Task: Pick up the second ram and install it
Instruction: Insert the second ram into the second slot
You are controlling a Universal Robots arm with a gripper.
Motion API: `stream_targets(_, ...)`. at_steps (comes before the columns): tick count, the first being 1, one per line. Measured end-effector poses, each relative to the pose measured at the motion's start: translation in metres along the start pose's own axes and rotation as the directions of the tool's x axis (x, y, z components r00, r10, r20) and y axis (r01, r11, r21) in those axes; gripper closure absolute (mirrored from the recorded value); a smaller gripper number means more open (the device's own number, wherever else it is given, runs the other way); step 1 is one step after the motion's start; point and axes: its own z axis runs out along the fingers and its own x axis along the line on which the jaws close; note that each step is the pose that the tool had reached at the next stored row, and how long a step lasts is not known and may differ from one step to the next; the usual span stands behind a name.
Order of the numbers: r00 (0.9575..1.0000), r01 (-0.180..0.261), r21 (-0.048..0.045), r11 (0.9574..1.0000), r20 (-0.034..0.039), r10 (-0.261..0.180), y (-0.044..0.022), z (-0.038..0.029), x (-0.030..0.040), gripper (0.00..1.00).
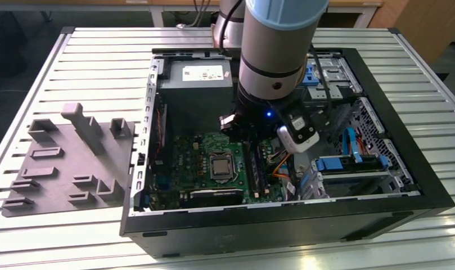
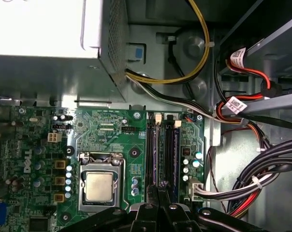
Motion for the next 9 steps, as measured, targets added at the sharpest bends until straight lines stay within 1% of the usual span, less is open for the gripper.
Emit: stream_targets(9,1.0,0.0,-0.0001,1.0,0.0,0.0,-0.0001,0.0015,0.0001,0.89)
